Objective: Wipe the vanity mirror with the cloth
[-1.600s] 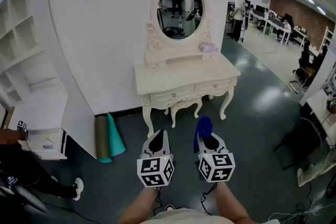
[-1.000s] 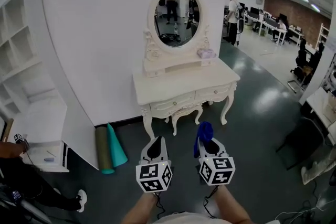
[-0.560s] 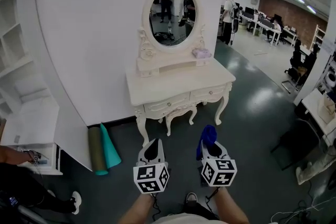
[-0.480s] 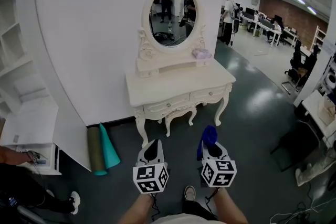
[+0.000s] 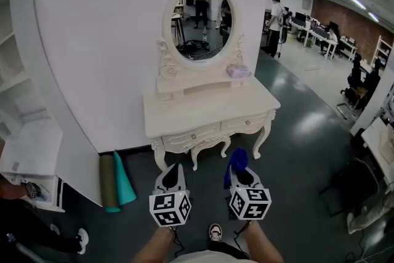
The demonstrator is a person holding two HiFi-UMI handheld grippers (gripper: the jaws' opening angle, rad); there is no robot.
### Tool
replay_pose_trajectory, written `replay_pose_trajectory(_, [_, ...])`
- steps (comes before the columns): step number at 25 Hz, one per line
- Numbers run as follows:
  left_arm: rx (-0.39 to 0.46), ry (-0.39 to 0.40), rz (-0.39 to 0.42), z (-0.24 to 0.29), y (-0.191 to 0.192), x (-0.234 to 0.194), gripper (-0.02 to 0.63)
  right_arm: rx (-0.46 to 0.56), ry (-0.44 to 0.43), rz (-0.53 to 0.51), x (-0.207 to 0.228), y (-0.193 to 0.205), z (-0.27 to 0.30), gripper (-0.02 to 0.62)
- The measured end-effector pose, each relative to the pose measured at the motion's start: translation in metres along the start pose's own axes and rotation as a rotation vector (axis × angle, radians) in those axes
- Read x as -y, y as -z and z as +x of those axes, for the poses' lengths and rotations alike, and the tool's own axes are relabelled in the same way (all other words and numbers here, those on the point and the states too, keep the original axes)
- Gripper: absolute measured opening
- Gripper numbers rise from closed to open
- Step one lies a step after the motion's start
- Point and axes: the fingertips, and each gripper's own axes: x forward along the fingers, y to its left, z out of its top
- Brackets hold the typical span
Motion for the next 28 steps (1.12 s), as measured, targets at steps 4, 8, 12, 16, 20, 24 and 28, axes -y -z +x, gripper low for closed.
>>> replay_pose_trajectory(4, [-0.001, -0.012, 0.042, 0.037, -0.013, 0.009, 0.005, 0.019, -0.018, 0.041, 0.025, -0.019, 0.035, 0.066])
replay_pose_trajectory(8, [0.018, -0.027, 0.056, 0.074, -0.027, 0.015, 0.005, 0.028, -0.029, 0.065, 0.052, -0.032, 0.061, 0.066])
replay_pose_trajectory(12, [0.016, -0.024, 0.048, 0.116, -0.028, 0.026, 0.005, 0.012, -0.038, 0.070, 0.077, -0.037, 0.088, 0.066])
replay_pose_trajectory(16, [0.004, -0.011, 0.039, 0.159, -0.023, 0.035, 0.004, -0.004, -0.049, 0.065, 0.097, -0.043, 0.118, 0.066])
replay_pose_trajectory(20, [-0.001, -0.012, 0.031, 0.198, -0.021, 0.038, 0.005, -0.013, -0.072, 0.031, 0.109, -0.053, 0.147, 0.066])
replay_pose_trajectory(24, [0.002, -0.024, 0.011, 0.229, -0.018, 0.036, 0.005, -0.030, -0.075, -0.003, 0.126, -0.058, 0.170, 0.066])
replay_pose_trajectory(28, [-0.014, -0.034, 0.004, 0.250, -0.014, 0.029, 0.005, -0.064, -0.080, -0.006, 0.134, -0.056, 0.195, 0.066])
